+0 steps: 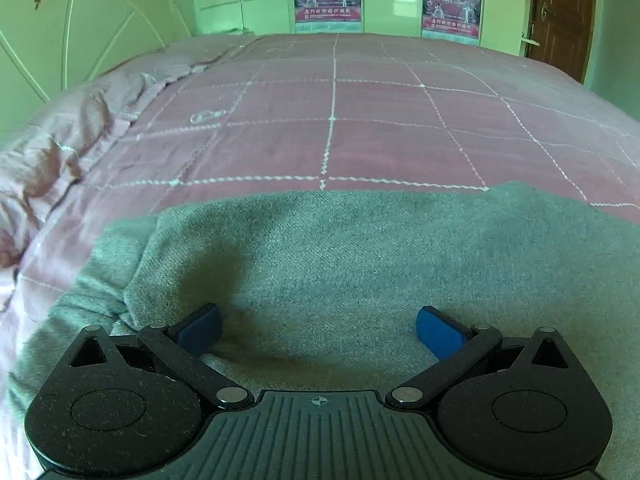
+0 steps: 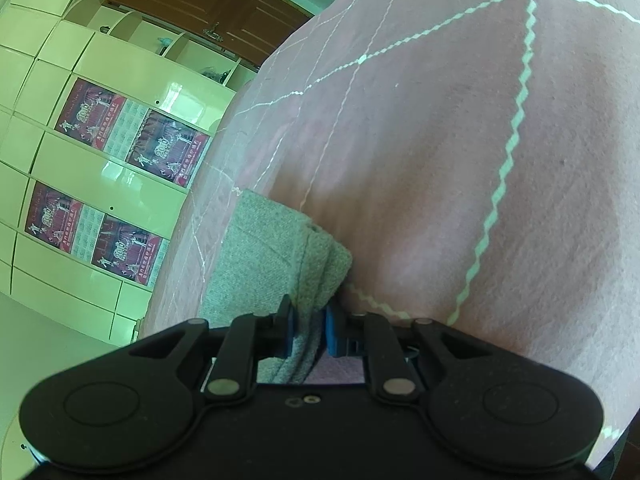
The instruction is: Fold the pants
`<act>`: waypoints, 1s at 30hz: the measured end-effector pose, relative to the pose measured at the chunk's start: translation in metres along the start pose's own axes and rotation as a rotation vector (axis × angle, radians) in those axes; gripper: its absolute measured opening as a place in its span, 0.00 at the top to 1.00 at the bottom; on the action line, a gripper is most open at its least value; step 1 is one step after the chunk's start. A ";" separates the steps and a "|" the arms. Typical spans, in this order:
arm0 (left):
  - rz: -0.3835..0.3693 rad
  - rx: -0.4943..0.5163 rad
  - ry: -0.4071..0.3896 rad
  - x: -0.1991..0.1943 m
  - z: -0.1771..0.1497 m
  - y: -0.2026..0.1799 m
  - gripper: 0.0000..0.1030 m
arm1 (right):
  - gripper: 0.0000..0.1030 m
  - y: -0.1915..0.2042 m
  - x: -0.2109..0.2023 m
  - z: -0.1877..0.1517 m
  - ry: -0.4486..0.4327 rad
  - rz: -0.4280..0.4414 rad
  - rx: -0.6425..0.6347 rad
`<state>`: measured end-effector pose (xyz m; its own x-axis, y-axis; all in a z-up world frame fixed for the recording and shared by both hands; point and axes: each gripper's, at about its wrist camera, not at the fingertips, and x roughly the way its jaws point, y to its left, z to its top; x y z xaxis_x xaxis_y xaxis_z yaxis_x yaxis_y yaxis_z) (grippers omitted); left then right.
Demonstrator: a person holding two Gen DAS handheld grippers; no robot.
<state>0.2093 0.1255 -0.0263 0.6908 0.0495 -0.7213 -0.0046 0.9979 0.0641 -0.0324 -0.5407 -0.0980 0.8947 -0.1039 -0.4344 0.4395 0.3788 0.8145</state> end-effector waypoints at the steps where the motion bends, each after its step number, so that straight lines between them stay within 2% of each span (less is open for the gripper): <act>1: 0.005 -0.002 -0.001 -0.004 0.001 -0.004 0.00 | 0.96 0.001 0.000 0.000 0.000 -0.002 0.002; 6: -0.034 0.027 -0.026 -0.016 0.018 -0.045 0.00 | 0.95 0.002 0.001 -0.001 -0.002 -0.001 0.005; 11: -0.121 0.084 -0.056 -0.031 0.035 -0.109 0.00 | 0.95 -0.001 0.001 -0.001 0.003 0.022 0.010; 16: -0.237 0.120 -0.005 -0.021 0.045 -0.192 0.00 | 0.96 -0.001 0.002 0.004 0.030 0.038 -0.024; 17: -0.256 0.142 -0.007 -0.021 0.046 -0.209 0.00 | 0.93 0.000 -0.004 0.007 0.020 0.033 -0.033; 18: -0.268 0.165 -0.012 -0.022 0.045 -0.227 0.00 | 0.83 0.003 -0.014 0.009 -0.027 0.032 -0.048; 20: -0.299 0.196 -0.003 -0.024 0.041 -0.251 0.00 | 0.81 0.021 -0.029 0.013 -0.116 -0.024 -0.148; 21: -0.297 0.212 0.007 -0.024 0.038 -0.260 0.00 | 0.83 0.032 -0.035 0.015 -0.148 -0.041 -0.192; 23: -0.279 0.220 0.023 -0.021 0.031 -0.269 0.00 | 0.83 0.063 -0.037 0.010 -0.178 0.049 -0.302; 24: -0.270 0.211 0.029 -0.020 0.029 -0.270 0.00 | 0.83 0.085 -0.025 0.003 -0.123 0.093 -0.361; 26: -0.240 0.211 0.012 -0.020 0.027 -0.266 0.00 | 0.83 0.126 0.021 -0.020 0.086 0.151 -0.449; 30: -0.138 0.231 -0.009 -0.022 0.030 -0.240 0.00 | 0.82 0.190 0.115 -0.097 0.425 0.187 -0.574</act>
<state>0.2170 -0.1165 -0.0057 0.6798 -0.0879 -0.7281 0.2546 0.9593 0.1219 0.1459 -0.3913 -0.0306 0.7913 0.3301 -0.5146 0.0681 0.7889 0.6108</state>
